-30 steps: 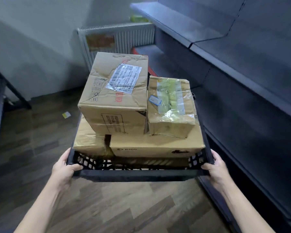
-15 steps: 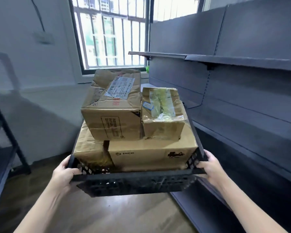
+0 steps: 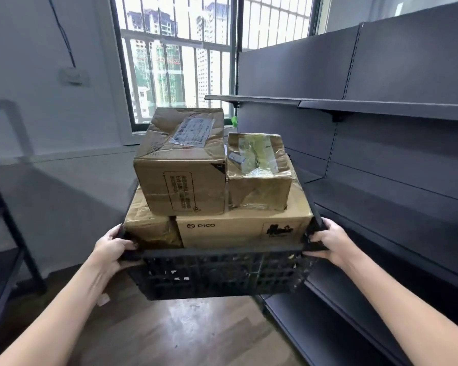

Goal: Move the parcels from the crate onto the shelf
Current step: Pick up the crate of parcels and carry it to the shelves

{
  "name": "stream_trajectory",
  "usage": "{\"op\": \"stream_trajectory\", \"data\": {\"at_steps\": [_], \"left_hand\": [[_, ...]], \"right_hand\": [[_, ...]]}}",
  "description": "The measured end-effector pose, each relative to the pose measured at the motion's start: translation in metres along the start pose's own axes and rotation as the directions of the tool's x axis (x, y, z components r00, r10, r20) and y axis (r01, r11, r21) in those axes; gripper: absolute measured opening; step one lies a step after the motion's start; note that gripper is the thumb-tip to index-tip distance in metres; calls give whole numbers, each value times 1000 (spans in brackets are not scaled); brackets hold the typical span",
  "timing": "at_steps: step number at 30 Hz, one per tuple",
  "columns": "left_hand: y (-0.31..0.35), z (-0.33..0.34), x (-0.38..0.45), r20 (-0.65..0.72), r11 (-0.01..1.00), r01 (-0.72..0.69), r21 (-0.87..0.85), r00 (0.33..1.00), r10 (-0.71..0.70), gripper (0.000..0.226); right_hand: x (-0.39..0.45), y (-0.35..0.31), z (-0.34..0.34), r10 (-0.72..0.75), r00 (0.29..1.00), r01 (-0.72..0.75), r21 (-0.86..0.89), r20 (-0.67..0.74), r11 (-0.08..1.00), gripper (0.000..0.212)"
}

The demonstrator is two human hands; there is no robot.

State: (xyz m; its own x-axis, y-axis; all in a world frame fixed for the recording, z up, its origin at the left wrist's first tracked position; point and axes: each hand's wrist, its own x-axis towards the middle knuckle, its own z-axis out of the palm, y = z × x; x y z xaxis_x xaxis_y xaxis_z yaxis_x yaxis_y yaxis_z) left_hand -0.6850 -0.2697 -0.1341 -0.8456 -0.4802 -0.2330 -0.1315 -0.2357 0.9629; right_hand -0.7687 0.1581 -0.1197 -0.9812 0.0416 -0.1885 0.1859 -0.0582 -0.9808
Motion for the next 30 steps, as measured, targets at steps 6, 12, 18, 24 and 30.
{"op": "stream_trajectory", "data": {"at_steps": [6,12,18,24,30], "left_hand": [[7,19,59,-8,999,14,30,1000,-14,59],[7,35,123,-47,996,70,55,997,-68,57],[5,33,183,-98,992,120,26,988,-117,64],[12,22,256,-100,989,142,36,985,-138,63],[40,11,329,-43,986,136,99,990,-132,56]], "right_hand": [[66,3,17,54,998,-54,20,16,998,58],[133,6,40,111,994,-111,9,19,994,55],[187,9,75,157,987,-157,-35,20,987,51],[243,20,120,190,982,-191,-21,-20,981,54],[283,25,168,206,975,-203,44,-85,978,64]]}}
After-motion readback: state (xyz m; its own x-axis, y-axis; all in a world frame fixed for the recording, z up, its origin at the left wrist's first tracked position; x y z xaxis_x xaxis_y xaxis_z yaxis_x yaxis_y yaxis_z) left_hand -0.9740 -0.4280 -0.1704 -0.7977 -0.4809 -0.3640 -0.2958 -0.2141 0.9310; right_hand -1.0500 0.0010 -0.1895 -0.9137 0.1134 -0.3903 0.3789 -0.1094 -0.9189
